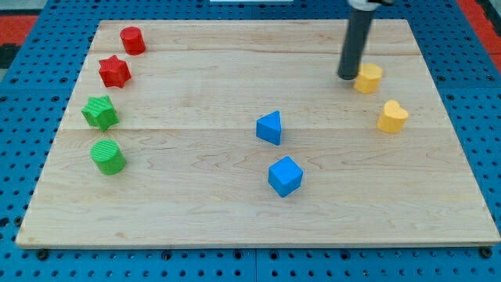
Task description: Push the triangle to the top center of the board
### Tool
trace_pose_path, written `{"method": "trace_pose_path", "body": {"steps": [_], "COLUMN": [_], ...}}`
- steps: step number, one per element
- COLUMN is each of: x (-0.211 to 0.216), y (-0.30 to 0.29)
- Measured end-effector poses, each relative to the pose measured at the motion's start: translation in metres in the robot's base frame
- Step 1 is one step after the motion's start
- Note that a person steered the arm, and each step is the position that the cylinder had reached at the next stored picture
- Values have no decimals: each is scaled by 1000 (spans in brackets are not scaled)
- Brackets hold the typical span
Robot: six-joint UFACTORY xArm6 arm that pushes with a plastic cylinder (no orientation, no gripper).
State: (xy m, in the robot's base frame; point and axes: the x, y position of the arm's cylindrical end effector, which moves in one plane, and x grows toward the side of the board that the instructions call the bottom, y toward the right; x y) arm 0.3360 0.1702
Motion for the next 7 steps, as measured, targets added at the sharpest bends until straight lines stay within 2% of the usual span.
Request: {"method": "trace_pose_path", "body": {"steps": [1,2,3,4,5,6,7], "x": [34,137,163,115,97,156,140], "y": [-30,-34,-74,-102,-133,-123,-177]}}
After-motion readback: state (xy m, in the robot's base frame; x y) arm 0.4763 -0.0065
